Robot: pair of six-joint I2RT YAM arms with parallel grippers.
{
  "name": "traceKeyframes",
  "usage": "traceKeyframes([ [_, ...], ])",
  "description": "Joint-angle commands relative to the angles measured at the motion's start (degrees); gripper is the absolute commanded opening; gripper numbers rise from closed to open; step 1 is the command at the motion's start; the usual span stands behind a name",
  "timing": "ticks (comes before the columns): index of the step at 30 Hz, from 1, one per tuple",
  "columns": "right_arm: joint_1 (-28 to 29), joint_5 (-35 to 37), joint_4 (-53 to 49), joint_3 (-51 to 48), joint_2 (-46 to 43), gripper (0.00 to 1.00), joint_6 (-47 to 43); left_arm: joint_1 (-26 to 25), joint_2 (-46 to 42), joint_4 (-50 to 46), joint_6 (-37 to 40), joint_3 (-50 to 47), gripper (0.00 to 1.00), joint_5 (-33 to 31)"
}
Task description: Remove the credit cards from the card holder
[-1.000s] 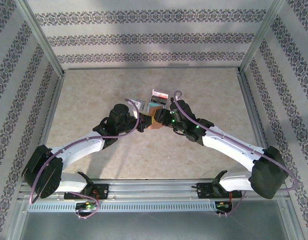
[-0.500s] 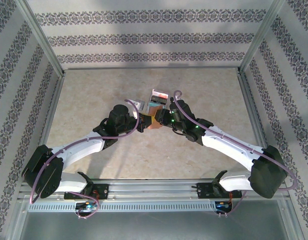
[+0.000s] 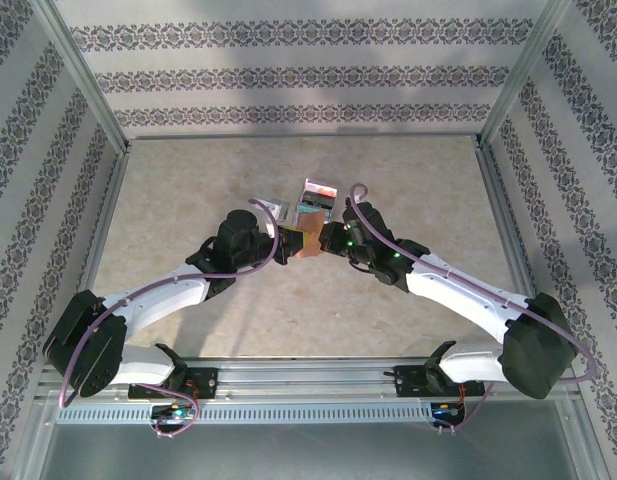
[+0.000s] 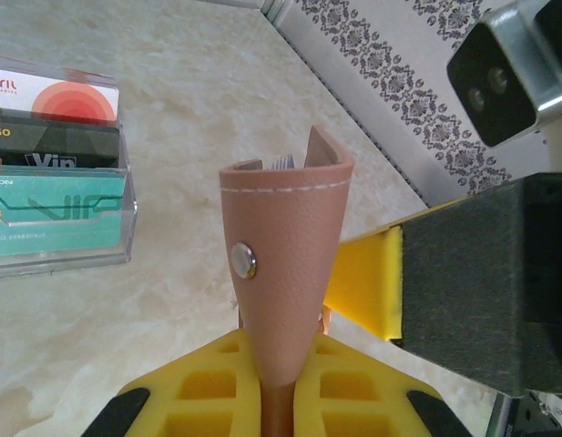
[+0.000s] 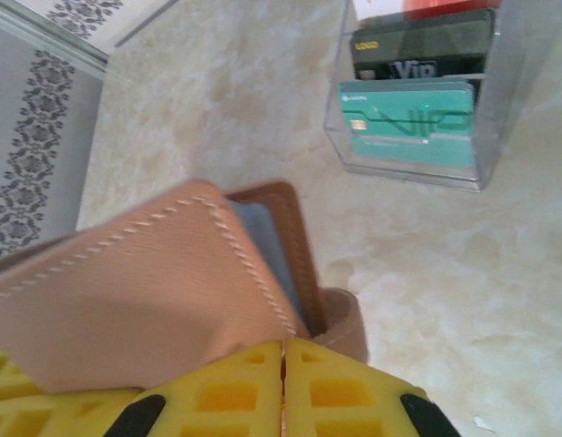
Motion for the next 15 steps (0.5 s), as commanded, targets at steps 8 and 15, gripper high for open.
traceKeyframes([
  [8, -2.40, 2.04, -2.86, -3.25, -5.93, 0.23, -2.86, -0.44, -1.30, 1.68, -0.68, 1.62, 0.00, -2.29],
  [15, -6.25, -3.67, 1.37, -7.64, -12.65, 0.53, -7.94, 0.35, -0.18, -0.18, -0.82, 2.93, 0.00, -0.54],
])
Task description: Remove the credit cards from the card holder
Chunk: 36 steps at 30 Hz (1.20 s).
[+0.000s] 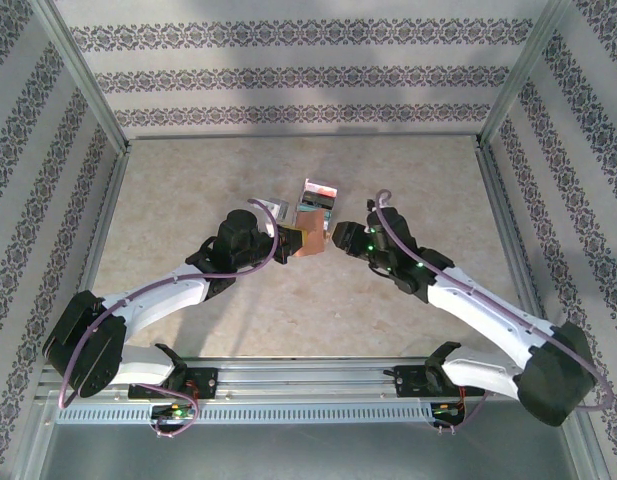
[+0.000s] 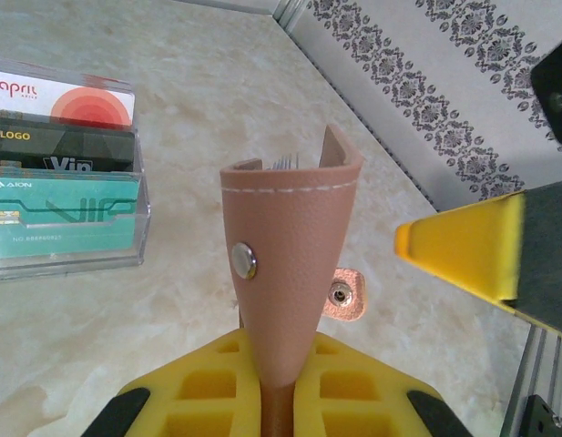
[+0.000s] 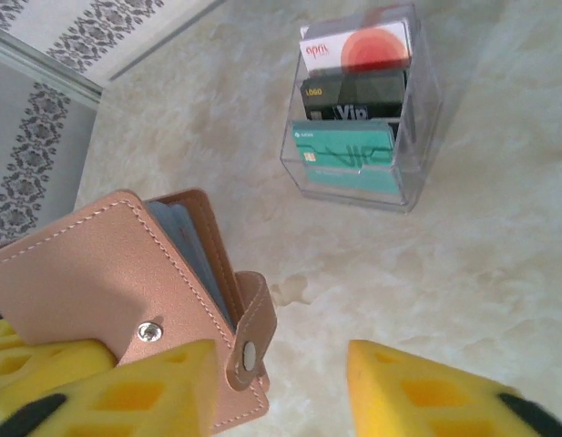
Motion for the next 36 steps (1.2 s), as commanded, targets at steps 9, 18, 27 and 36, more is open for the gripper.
traceKeyframes([
  [9, -1.87, -12.40, 6.92, -3.07, 0.58, 0.70, -7.58, 1.33, 0.85, 3.69, -2.65, 3.89, 0.00, 6.16],
  [18, -3.28, -14.23, 13.18, -4.65, 3.07, 0.62, -6.30, 3.24, 1.26, 9.63, -7.69, 2.80, 0.00, 10.57],
  [27, -6.67, -15.26, 17.04, -8.41, -0.37, 0.49, -3.35, 5.34, 1.85, 13.66, -11.28, 1.13, 0.00, 14.46],
  [36, -7.67, -19.49, 24.34, -8.81, 1.91, 0.45, 0.46, 5.33, 2.87, 15.21, -14.76, 0.95, 0.00, 18.68],
])
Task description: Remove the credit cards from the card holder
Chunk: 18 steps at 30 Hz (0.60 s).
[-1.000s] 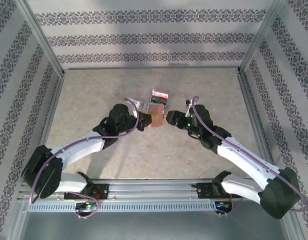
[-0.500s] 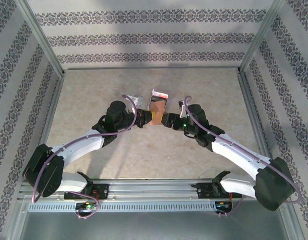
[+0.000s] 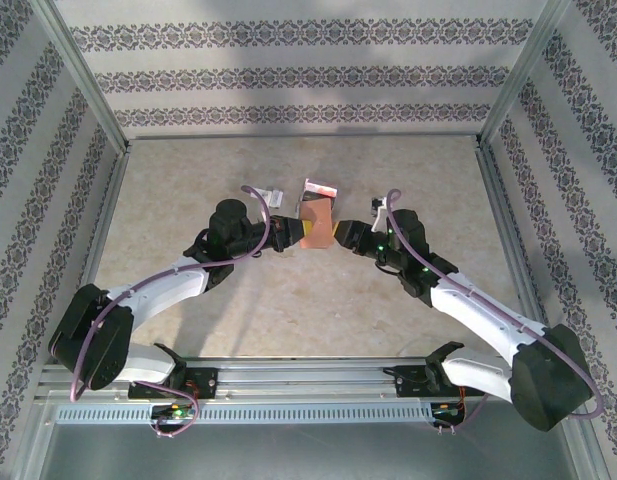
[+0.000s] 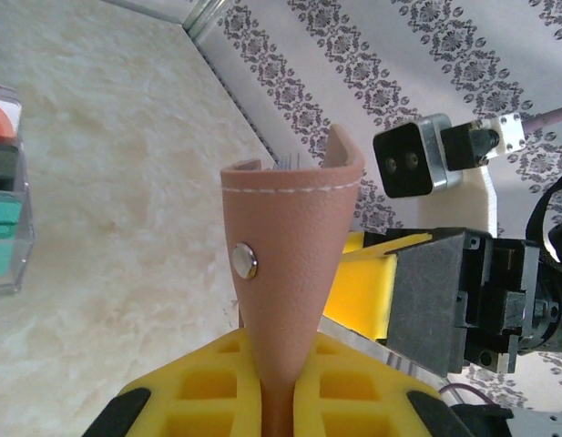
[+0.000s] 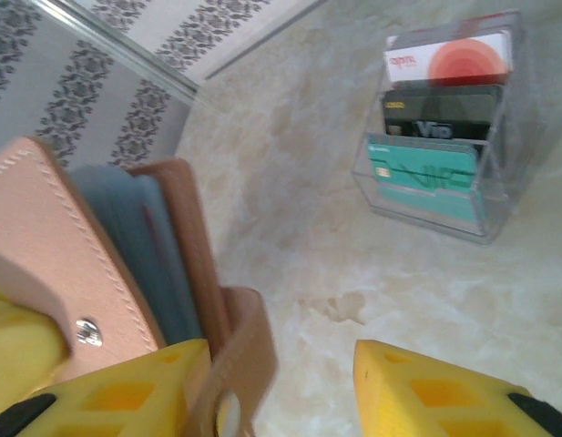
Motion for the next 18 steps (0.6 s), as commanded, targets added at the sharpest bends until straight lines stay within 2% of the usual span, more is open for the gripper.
traceKeyframes([
  [1, -0.83, -3.63, 6.47, -0.77, 1.28, 0.44, 2.63, 0.45, 0.11, 5.68, -2.52, -0.44, 0.00, 2.97],
  [5, -1.05, -6.04, 9.86, -0.92, 2.89, 0.39, 4.85, 0.53, 0.10, 7.95, -4.39, -0.87, 0.00, 2.61],
  [18, -1.94, -8.52, 18.10, -5.14, 2.35, 0.35, 9.14, 0.83, 2.15, 15.73, -10.03, -1.34, 0.00, 5.13],
])
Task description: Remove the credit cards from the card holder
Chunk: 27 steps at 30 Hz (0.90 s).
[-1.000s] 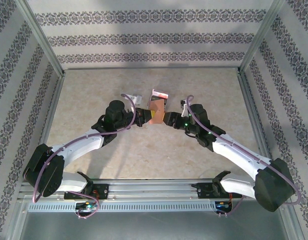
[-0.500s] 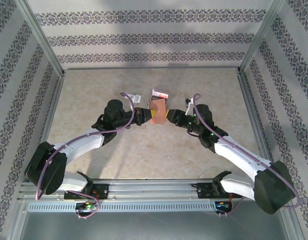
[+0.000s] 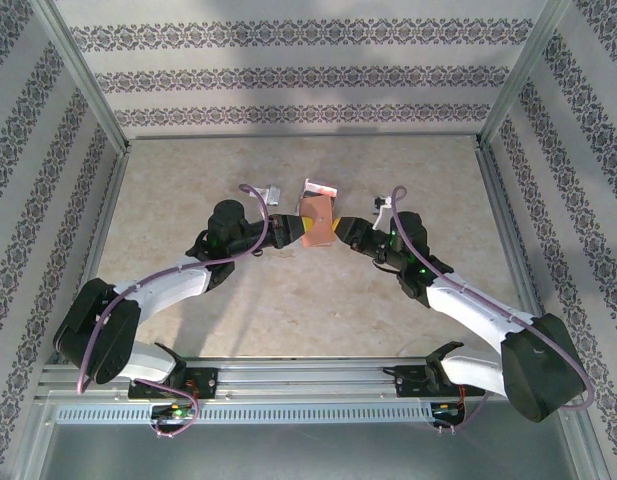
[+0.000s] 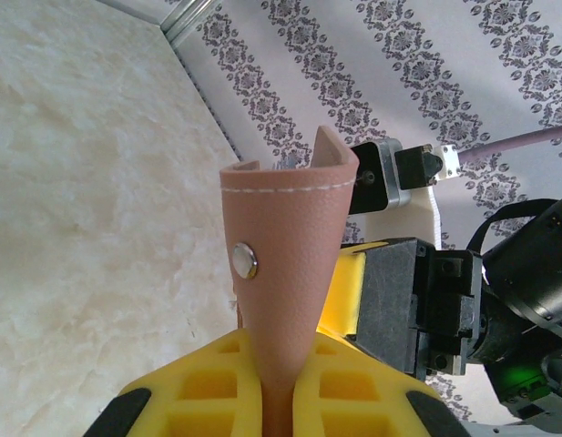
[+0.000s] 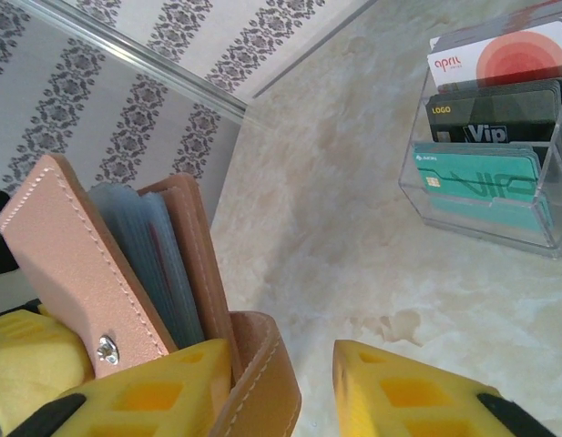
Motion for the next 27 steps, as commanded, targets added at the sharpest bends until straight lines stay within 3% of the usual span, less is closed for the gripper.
traceKeyframes([
  [1, -0.09, -3.73, 5.47, -1.14, -0.48, 0.35, 2.04, 0.17, 0.07, 7.96, -2.19, -0.08, 0.00, 2.93],
  [8, -0.12, -5.57, 8.75, -1.51, -0.39, 0.13, 3.66, 0.41, 1.43, 7.13, -3.56, -0.36, 0.09, 2.26],
  [13, 0.42, -3.77, 5.34, -1.34, -1.42, 0.04, 1.81, 0.71, 4.19, 6.78, -5.39, -0.57, 0.29, 3.25],
  [18, 1.87, -1.76, 0.97, -0.23, -1.98, 0.00, -0.46, 0.69, 7.24, 5.80, -6.31, 0.44, 0.55, 5.55],
  [27, 3.85, 3.38, -6.81, 2.39, -2.94, 0.00, -3.59, 0.67, 9.43, 8.27, -8.17, 0.69, 0.84, 6.93],
])
